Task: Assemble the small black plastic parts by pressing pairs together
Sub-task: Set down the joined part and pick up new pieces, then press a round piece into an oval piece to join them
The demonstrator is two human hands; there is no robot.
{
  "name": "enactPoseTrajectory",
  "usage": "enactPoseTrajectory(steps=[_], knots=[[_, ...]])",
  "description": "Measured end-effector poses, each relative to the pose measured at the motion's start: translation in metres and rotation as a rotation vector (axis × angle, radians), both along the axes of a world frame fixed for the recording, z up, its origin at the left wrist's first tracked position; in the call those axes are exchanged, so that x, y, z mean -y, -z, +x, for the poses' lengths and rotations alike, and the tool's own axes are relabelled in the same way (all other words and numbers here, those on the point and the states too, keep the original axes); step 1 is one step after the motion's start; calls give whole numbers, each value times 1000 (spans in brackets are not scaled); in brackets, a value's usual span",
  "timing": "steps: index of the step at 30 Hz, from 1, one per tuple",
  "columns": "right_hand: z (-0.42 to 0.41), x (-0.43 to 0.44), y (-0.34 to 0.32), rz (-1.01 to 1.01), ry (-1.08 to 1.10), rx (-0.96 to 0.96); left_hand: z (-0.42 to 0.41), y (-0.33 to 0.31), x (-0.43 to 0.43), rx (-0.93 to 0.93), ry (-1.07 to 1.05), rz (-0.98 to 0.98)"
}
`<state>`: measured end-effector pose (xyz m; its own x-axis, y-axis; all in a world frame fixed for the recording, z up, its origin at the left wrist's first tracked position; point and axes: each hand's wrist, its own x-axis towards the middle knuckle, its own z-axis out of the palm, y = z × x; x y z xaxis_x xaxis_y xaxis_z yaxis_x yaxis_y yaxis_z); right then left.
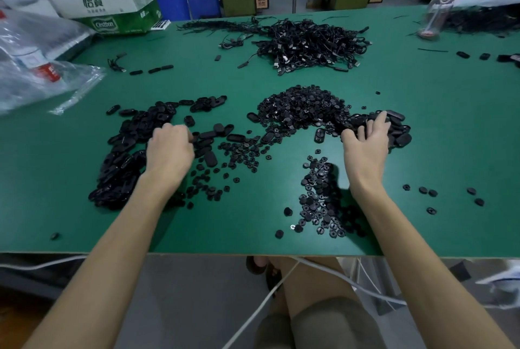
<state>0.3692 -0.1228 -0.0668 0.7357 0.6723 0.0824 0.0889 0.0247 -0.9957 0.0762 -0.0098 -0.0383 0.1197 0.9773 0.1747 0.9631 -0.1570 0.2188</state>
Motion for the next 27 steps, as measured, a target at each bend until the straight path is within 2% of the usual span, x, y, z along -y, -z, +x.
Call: enactPoseTrajectory(steps=[3, 6, 9, 18, 20, 22, 25, 27], knots=[[0, 0, 0, -11, -16, 32, -20, 2, -1, -139, -95, -29], [0, 0, 1, -2, -26, 48, -36, 5, -2, -171, -150, -8], [0, 0, 3, -20, -34, 105, -43, 7, -5, -140, -127, -20], [-9, 4, 1, -44, -89, 450, -35, 14, -6, -76, -160, 141], [-12, 4, 1, -48, -163, 569, -28, 12, -2, -2, -119, 202], [-15, 4, 2, -64, -270, 692, -15, 8, 4, 184, -24, 209], [-17, 2, 5, -110, -431, 804, 15, 2, 17, 561, 137, 9], [-18, 1, 7, -140, -515, 852, 36, 3, 23, 659, 264, -106]])
